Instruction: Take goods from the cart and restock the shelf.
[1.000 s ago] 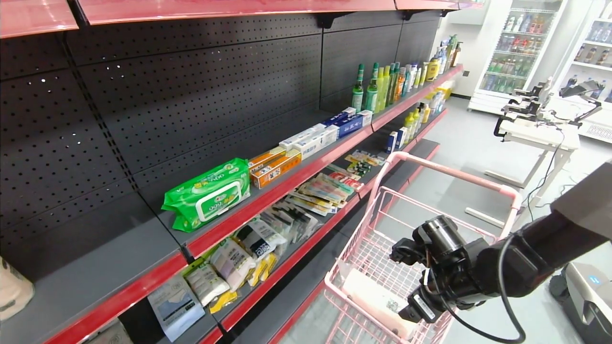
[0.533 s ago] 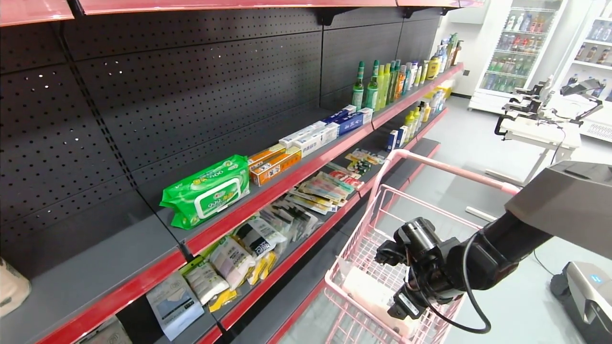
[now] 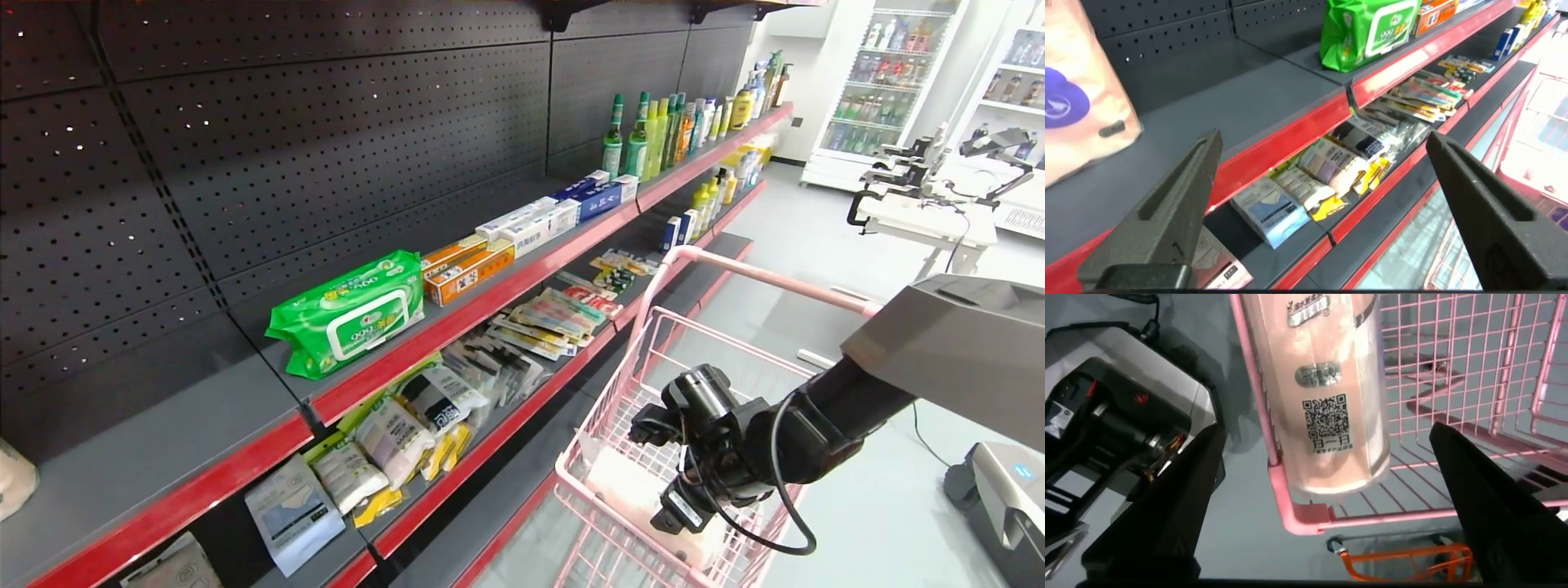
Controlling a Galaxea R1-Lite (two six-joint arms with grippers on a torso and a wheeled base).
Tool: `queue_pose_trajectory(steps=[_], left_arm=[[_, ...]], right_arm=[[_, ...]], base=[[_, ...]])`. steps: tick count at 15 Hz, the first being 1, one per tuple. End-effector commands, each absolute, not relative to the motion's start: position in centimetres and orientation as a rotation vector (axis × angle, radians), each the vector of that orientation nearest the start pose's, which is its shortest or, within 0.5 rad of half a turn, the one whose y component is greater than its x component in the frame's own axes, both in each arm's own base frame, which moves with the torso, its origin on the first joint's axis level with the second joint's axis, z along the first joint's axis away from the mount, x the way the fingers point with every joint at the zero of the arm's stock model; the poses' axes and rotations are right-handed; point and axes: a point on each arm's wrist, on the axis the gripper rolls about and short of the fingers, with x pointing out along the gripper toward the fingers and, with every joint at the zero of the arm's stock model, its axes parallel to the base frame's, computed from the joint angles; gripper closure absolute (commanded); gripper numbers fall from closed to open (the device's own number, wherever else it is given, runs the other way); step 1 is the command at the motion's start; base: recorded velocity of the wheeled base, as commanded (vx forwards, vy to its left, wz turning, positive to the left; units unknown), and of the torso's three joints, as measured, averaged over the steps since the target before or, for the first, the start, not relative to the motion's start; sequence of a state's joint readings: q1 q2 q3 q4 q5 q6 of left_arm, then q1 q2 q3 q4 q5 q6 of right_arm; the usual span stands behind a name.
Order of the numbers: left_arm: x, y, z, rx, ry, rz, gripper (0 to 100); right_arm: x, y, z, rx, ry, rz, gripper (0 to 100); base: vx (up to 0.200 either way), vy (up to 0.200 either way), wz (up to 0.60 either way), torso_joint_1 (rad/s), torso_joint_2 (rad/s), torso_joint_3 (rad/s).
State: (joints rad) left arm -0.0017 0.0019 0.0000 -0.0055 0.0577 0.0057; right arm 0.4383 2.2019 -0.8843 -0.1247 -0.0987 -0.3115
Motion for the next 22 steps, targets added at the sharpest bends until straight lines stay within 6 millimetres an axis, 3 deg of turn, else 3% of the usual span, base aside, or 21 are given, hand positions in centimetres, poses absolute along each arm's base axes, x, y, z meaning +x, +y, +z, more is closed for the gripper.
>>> queue_pose_trajectory(steps=[1,8,13,22], left_arm=[[-2.3,0.1,7.6,0.006,-0.004,0.057,0],[-2.3,0.1,7.6,0.006,-0.004,0.057,0],[-2.3,0.1,7.6,0.006,-0.004,0.057,0],[-2.3,0.1,7.6,0.006,-0.004,0.057,0]], right_arm=[[30.3,14.5,-0.3,-0.591,1.097,0.495,0],[32.1,15.3,-1.0,-0.574,1.071,0.539,0],[33.5,15.5,-2.0,-0.599,1.058,0.567,0],[34.5,15.0,-3.9,-0.592,1.091,0.554,0]], base=[[0.000,0.000,0.00,-0.149,0.34,0.188],[0.000,0.000,0.00,-0.125,0.29,0.162],[0.000,0.000,0.00,0.000,0.00,0.000],[0.000,0.000,0.00,0.000,0.00,0.000]])
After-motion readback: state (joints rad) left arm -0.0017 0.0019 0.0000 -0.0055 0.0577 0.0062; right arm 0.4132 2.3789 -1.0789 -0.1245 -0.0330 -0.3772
